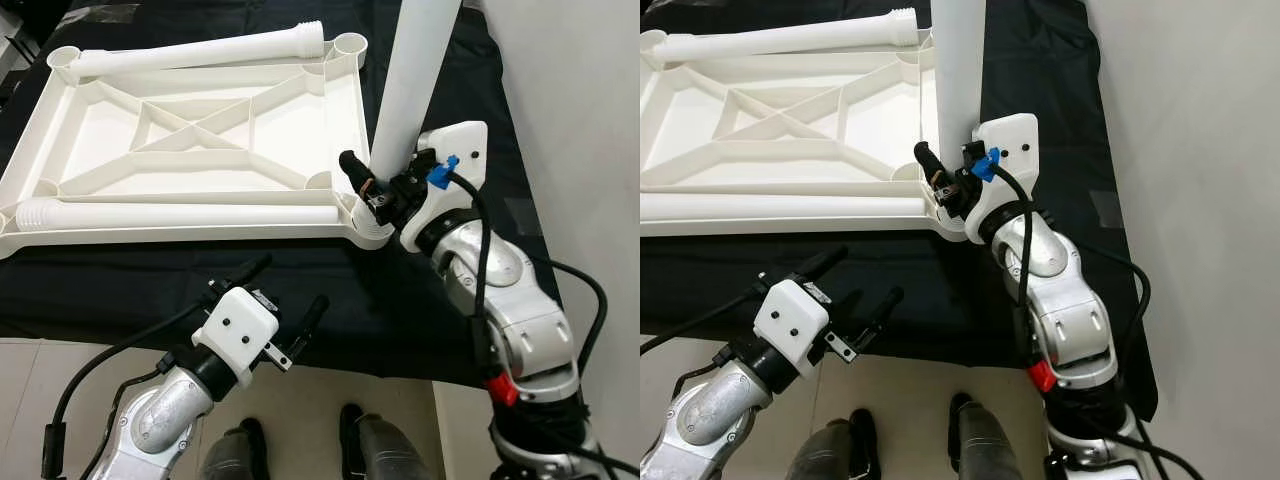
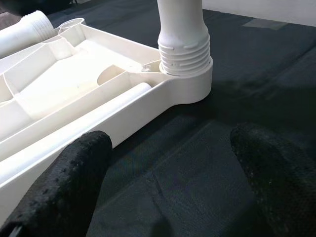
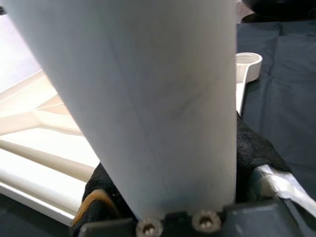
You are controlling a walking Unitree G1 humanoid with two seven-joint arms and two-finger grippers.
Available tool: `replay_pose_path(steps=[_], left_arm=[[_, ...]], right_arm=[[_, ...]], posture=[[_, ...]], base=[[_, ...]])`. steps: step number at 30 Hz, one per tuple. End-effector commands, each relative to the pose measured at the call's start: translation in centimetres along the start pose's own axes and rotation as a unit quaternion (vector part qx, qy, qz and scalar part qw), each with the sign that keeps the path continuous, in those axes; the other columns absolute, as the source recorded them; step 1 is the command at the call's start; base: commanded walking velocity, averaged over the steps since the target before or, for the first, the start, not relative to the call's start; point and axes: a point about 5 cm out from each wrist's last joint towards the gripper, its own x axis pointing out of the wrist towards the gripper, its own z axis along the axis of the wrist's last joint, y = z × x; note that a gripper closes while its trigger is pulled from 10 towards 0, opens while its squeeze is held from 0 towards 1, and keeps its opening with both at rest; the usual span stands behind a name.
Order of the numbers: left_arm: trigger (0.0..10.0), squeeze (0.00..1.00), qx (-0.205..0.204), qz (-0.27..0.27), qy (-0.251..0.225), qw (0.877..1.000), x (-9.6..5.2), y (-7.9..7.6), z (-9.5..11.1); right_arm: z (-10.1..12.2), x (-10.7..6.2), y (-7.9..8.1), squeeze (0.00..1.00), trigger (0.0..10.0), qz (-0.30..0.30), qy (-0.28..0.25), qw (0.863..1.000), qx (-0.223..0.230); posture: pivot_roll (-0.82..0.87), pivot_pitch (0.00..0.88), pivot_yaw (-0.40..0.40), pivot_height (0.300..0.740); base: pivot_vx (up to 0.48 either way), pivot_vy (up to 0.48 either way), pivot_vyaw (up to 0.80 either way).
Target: Building children table
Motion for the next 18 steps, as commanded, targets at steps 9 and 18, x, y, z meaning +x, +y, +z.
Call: replay_pose_path(steps=[9,18], left_arm=[[10.0,0.00,0.001,0.001,0.010,1.000,-0.23,-0.08,-0.51],[10.0,0.00,0.002,0.001,0.009,1.000,-0.24,-0.12,-0.53]], right_arm=[[-4.49,-0.35,0.49,0.00,10.0,-0.032,0.130,0.990,0.031],[-4.61,-0.22,0.77,0.00,10.0,-0.049,0.141,0.988,0.032]], posture=[[-0.05,0.331,-0.024,0.740],[-0.04,0.324,-0.025,0.740]], base=[[0.000,0.000,0.00],[0.000,0.000,0.00]])
